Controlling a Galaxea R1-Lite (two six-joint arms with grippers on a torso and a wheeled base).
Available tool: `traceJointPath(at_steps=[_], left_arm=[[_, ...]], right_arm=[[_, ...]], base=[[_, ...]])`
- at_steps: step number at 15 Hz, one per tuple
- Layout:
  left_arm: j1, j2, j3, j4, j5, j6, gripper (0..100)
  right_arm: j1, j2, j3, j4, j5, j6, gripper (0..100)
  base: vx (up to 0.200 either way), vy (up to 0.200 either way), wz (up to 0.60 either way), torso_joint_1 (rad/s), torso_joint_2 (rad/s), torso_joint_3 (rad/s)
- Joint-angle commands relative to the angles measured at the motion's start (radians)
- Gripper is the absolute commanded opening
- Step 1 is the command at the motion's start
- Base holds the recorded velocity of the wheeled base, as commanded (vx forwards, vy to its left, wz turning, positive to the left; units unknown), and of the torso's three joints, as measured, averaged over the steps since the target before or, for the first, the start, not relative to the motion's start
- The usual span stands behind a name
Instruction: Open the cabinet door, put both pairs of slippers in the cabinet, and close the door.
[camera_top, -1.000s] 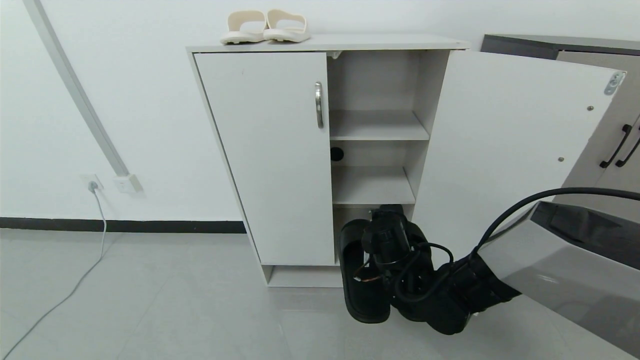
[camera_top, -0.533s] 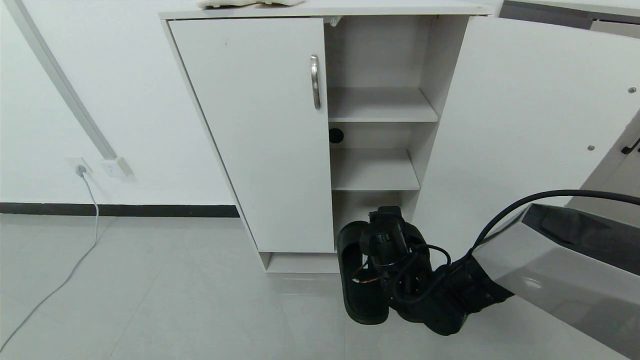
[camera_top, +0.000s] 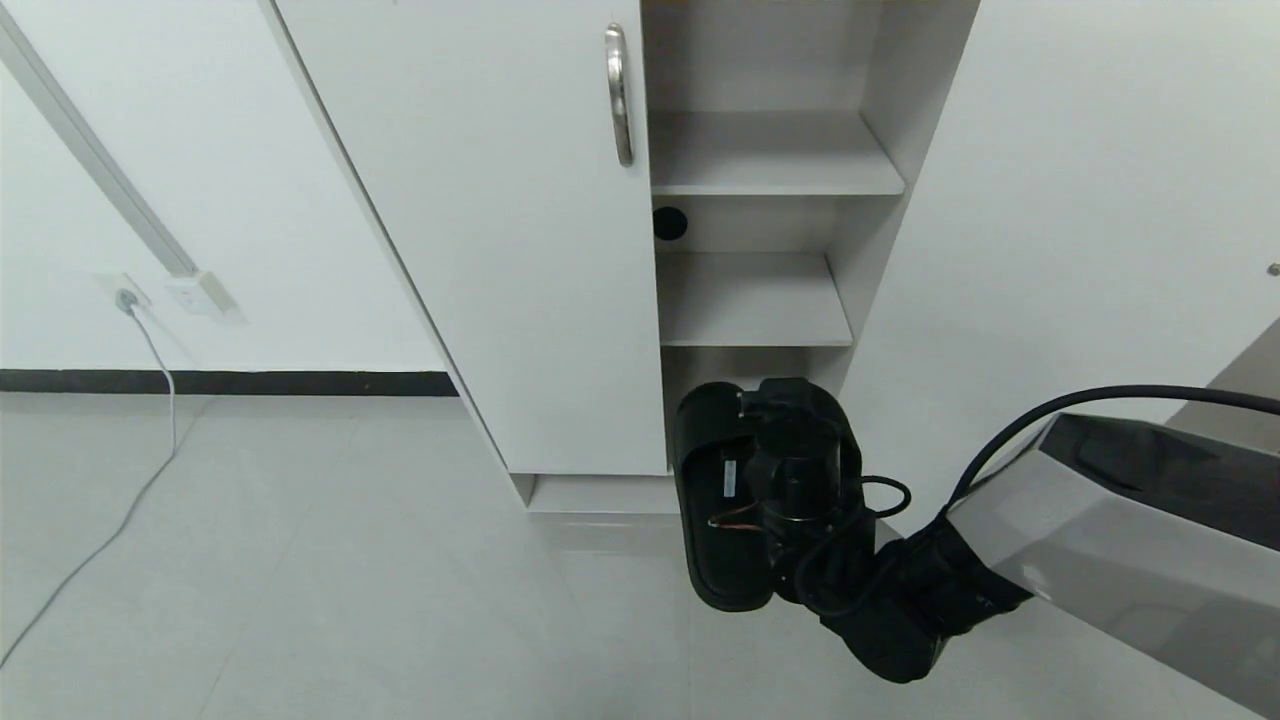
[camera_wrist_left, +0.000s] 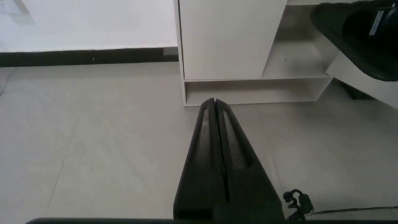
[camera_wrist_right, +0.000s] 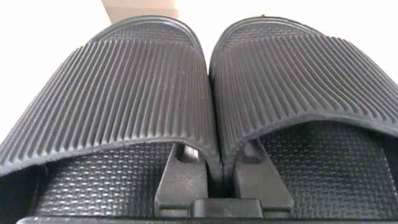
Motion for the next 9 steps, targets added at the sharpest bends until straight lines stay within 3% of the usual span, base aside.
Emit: traceJointPath(at_steps=[1, 6, 9], left_arm=[[0.0, 0.001, 0.0, 0.0, 0.0, -0.001, 0], [0.0, 0.001, 0.0, 0.0, 0.0, 0.001, 0], [0.0, 0.001, 0.0, 0.0, 0.0, 0.001, 0]], right_arm=[[-0.014, -0.007, 0.039, -0.166, 0.003, -0.094, 0], [-0.029, -0.006, 0.045, -0.258, 0.003, -0.143, 0], [-0.029, -0.018, 0.043, -0.273, 0.003, -0.143, 0]], base=[[0.0, 0.0, 0.0, 0.007, 0.0, -0.207], [0.0, 0.0, 0.0, 0.0, 0.0, -0.201], [0.0, 0.0, 0.0, 0.002, 0.0, -0.054]])
